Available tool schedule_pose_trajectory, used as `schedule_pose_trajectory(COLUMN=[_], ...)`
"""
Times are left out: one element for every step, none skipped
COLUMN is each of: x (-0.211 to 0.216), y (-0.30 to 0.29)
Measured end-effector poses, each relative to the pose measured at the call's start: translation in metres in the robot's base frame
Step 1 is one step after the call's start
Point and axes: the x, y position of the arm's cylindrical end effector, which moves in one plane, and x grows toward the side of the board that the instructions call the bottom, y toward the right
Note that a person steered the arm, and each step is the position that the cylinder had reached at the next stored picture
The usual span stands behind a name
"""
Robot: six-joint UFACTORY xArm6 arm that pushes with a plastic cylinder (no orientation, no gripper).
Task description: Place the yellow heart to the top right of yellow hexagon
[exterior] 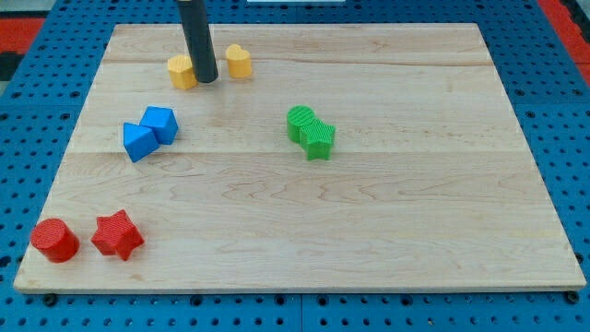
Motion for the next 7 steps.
schedule_pose_trajectory(x=[0.005,-0.004,-0.026,-0.037,-0.04,-0.046,-0.077], y=[0.033,0.068,0.066,0.031,0.007,0.027,0.029])
